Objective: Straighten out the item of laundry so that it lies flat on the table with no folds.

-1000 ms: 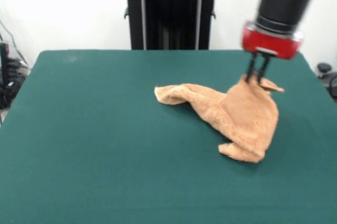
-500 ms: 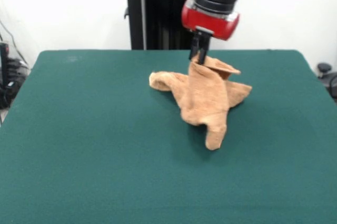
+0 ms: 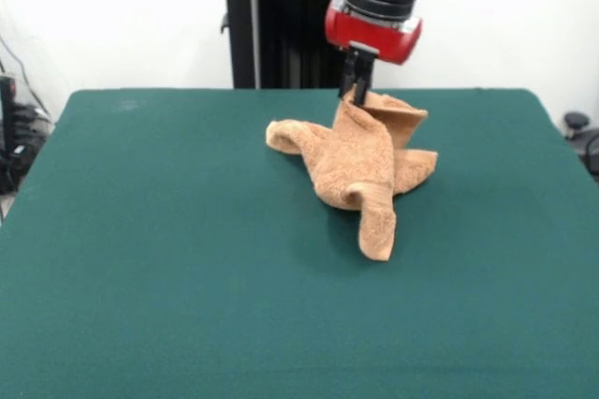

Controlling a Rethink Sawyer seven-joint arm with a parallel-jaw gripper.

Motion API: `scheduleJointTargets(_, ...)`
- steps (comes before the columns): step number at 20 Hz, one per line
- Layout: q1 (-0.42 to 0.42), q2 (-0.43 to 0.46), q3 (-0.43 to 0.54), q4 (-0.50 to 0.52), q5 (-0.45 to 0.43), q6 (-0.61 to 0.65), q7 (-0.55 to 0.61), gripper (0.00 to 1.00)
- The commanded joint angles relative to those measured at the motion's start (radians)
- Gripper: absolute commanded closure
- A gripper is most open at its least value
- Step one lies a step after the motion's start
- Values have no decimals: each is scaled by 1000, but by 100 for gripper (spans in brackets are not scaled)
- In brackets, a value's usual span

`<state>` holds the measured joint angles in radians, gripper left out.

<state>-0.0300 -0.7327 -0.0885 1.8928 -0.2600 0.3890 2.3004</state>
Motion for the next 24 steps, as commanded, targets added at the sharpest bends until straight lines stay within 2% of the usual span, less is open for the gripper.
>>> scheduleJointTargets(1,37,55,64,121,5,-28,95,100)
scheduleJointTargets(8,89,94,80,80,66,-18,154,100)
scheduleJointTargets(12,148,116,89,48,145,8,214,100)
scheduleJointTargets(19,295,175,42,-49,295,55,304,100)
scheduleJointTargets(24,370,217,7,-101,384,67,319,100)
